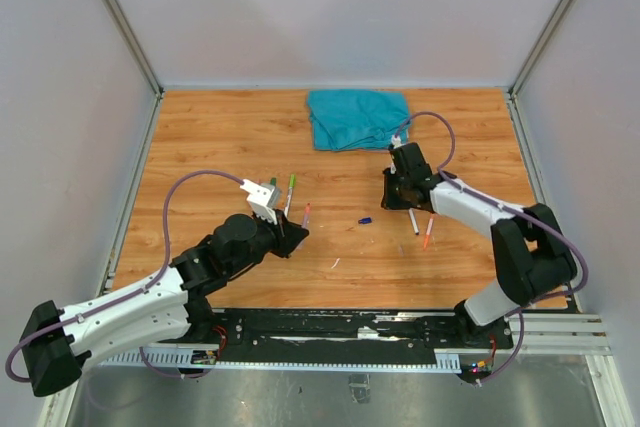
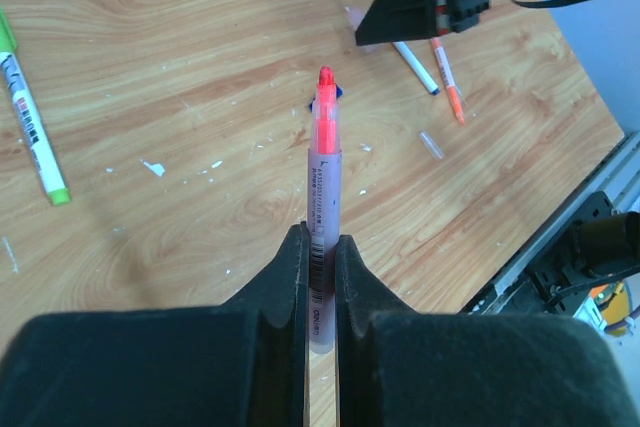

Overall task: Insert the pens into the pen caps
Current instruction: Pick up the pen cap from the center of the board.

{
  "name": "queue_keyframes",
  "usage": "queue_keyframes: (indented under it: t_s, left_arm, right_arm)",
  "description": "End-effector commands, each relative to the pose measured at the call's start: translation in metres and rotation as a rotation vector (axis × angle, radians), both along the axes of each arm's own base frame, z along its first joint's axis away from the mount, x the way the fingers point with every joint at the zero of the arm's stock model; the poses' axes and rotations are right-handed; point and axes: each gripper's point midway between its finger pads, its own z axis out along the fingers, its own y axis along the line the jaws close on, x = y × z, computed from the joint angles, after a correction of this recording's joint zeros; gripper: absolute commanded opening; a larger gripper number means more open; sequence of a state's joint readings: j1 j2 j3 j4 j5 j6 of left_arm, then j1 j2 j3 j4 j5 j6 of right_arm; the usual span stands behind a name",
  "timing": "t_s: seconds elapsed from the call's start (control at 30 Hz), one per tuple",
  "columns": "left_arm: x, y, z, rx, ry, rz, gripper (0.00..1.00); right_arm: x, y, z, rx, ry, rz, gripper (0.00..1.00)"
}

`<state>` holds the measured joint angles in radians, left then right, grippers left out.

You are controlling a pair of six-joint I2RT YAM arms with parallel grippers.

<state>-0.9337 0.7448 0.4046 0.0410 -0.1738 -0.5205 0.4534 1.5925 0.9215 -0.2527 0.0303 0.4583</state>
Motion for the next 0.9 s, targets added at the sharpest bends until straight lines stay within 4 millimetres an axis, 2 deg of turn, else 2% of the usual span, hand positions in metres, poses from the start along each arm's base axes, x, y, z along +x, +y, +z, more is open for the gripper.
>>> queue_keyframes:
  t_s: [0.0,0.1,0.23,0.33,0.5,0.73,0.8,0.87]
  left_arm:
    - [0.007,0.006,0.025,-0.017,-0.045,0.045,0.0]
    - [0.009,0.013,0.034,-0.016,-0.063,0.078,0.0]
    - [0.012,0.024,0.046,-0.017,-0.088,0.121,0.01]
    - [0.013,0.031,0.054,-0.015,-0.101,0.146,0.01]
    - [0.013,0.037,0.065,-0.019,-0.117,0.166,0.01]
    - [0.009,0.048,0.089,-0.044,-0.145,0.18,0.0]
    - [0.007,0.053,0.095,-0.048,-0.153,0.191,0.0]
    - [0.006,0.059,0.1,-0.052,-0.161,0.206,0.0]
  right_arm:
    - [-0.003,0.04,0.042,0.214,-0.182,0.272,0.05]
    - [-0.027,0.066,0.063,0.376,-0.249,0.455,0.01]
    - [-0.056,0.089,0.092,0.503,-0.377,0.666,0.01]
    - [-0.095,0.115,0.114,0.611,-0.466,0.929,0.01]
    - [-0.129,0.139,0.102,0.461,-0.489,1.132,0.01]
    - [-0.126,0.141,0.073,0.171,-0.459,1.191,0.06]
    - [-0.123,0.138,0.07,0.097,-0.449,1.195,0.04]
    - [-0.125,0.133,0.064,0.065,-0.368,1.183,0.02]
